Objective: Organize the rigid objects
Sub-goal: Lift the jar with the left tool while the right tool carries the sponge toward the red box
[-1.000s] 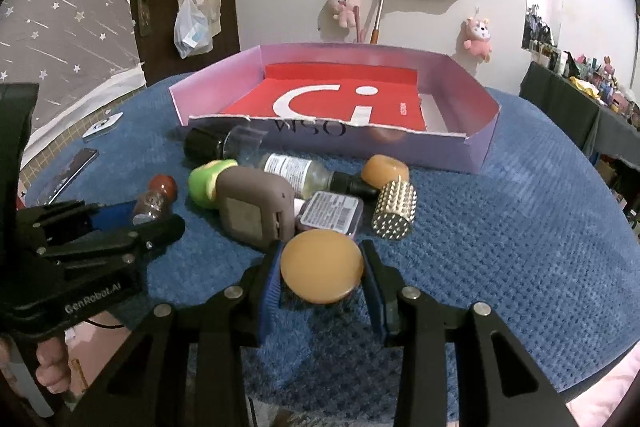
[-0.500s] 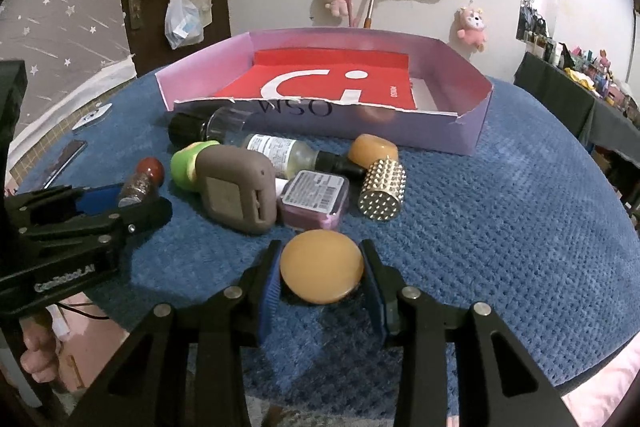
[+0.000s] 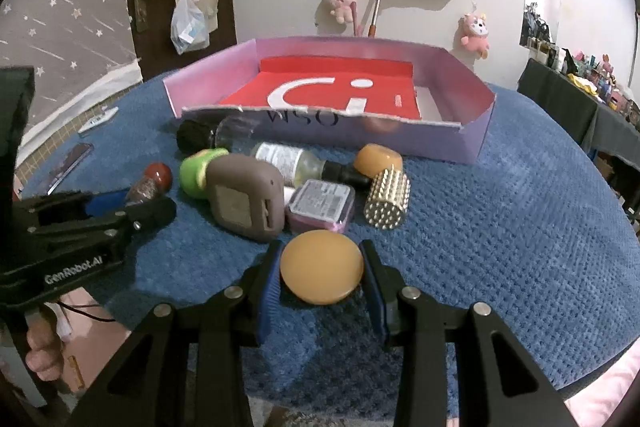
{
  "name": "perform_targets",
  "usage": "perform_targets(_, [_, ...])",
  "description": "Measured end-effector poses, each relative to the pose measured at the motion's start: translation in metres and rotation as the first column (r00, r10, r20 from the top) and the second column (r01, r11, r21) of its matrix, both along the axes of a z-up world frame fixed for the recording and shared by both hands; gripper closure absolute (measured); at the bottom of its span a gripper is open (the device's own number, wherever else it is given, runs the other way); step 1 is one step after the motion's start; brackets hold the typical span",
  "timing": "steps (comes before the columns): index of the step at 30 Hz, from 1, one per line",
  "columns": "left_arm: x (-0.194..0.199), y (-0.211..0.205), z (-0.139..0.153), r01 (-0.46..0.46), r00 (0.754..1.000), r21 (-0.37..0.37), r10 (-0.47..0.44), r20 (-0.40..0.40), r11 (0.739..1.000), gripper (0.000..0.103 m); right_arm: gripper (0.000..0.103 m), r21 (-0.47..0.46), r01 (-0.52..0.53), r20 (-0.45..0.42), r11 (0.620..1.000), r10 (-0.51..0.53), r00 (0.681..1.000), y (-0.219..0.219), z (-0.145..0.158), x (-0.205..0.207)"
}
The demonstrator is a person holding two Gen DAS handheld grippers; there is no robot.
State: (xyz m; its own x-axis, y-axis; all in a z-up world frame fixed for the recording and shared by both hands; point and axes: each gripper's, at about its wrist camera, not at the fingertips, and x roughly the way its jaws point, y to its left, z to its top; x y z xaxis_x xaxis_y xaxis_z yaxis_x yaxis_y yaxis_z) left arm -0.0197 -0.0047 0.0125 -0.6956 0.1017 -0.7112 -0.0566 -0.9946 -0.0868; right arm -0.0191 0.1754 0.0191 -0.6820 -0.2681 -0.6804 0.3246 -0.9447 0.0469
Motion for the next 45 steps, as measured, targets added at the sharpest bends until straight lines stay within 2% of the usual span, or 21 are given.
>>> perform_targets(9, [0.004,-0.003,0.014,0.005,0.999,0.0,-0.005,-0.052,1.0,0.068,0.063,-0.038,-0.013,-0.042,0.999,0.011,0.999,0.0,0.017,-0.003])
perform_targets(19, [0.001,0.007,0.045,0.046,0.989,-0.016,-0.048,-0.139,0.999,0.068,0.063,-0.1,-0.054,-0.087,0.993,0.045,0.995,-0.001,0.043,-0.02])
perform_targets(25, [-0.011,0.013,0.061,0.07,0.98,-0.021,-0.072,-0.183,0.997,0.068,0.063,-0.116,-0.07,-0.121,0.991,0.056,0.991,0.003,0.062,-0.036])
perform_targets(33, [-0.032,0.019,0.08,0.096,0.969,-0.027,-0.099,-0.228,0.995,0.068,0.063,-0.136,-0.072,-0.116,0.988,0.056,0.992,0.009,0.074,-0.063])
perform_targets(45, [-0.072,0.017,0.097,0.111,0.961,-0.024,-0.114,-0.253,0.993,0.068,0.063,-0.144,-0.08,-0.098,0.986,0.066,0.993,0.015,0.087,-0.107])
